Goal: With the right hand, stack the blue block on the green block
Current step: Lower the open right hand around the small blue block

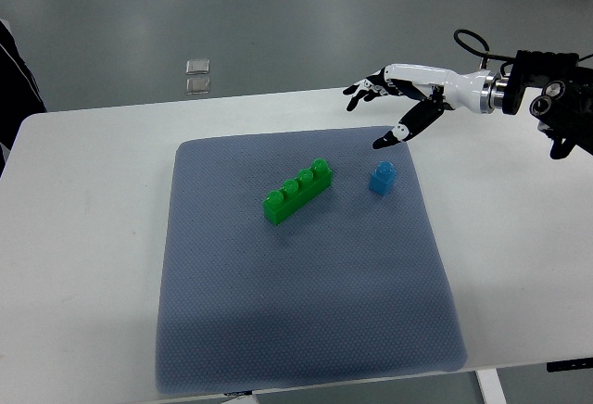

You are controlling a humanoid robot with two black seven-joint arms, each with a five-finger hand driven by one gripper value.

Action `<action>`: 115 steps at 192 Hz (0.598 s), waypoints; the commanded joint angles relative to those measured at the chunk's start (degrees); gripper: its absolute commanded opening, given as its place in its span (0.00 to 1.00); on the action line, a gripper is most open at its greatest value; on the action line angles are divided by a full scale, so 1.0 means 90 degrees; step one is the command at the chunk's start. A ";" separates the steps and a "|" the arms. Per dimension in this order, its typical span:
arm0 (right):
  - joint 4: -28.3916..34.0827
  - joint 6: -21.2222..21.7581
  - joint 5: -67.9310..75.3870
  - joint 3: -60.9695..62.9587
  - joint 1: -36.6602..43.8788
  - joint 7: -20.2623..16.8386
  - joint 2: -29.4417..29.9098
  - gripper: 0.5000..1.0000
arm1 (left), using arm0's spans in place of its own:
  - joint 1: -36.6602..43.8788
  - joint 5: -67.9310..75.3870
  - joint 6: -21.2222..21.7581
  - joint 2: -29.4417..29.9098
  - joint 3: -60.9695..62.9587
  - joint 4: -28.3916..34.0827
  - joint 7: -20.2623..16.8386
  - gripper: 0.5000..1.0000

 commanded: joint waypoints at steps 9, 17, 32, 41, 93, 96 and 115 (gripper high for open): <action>0.0054 -0.0045 -0.1013 -0.0086 0.0190 0.0406 -0.0183 0.84 | -0.0001 0.0000 0.0000 0.0000 0.0000 0.0000 0.0000 1.00; 0.0054 -0.0045 -0.1257 -0.0096 0.0229 0.0465 -0.0222 0.84 | 0.0009 0.0000 0.0000 0.0000 0.0000 0.0000 0.0000 1.00; 0.0054 -0.0114 -0.1628 -0.0184 0.0268 0.0523 -0.0203 0.84 | -0.0001 0.0000 0.0000 0.0000 0.0000 0.0000 0.0000 1.00; 0.0054 -0.0289 -0.1842 -0.0301 0.0346 0.0543 -0.0154 0.84 | 0.0009 0.0000 0.0000 0.0000 0.0000 0.0000 0.0000 1.00; 0.0063 -0.1881 -0.2038 -0.2108 0.0649 0.0552 0.0110 0.84 | -0.0001 0.0000 0.0000 0.0000 0.0000 0.0000 0.0000 1.00; 0.0063 -0.2017 -0.2038 -0.2234 0.0668 0.0552 0.0129 0.84 | -0.0001 0.0000 0.0000 0.0000 0.0000 0.0000 0.0000 1.00; 0.0054 -0.2330 -0.2038 -0.2635 0.0707 0.0552 0.0198 0.84 | -0.0001 0.0000 0.0000 0.0000 0.0000 0.0000 0.0000 1.00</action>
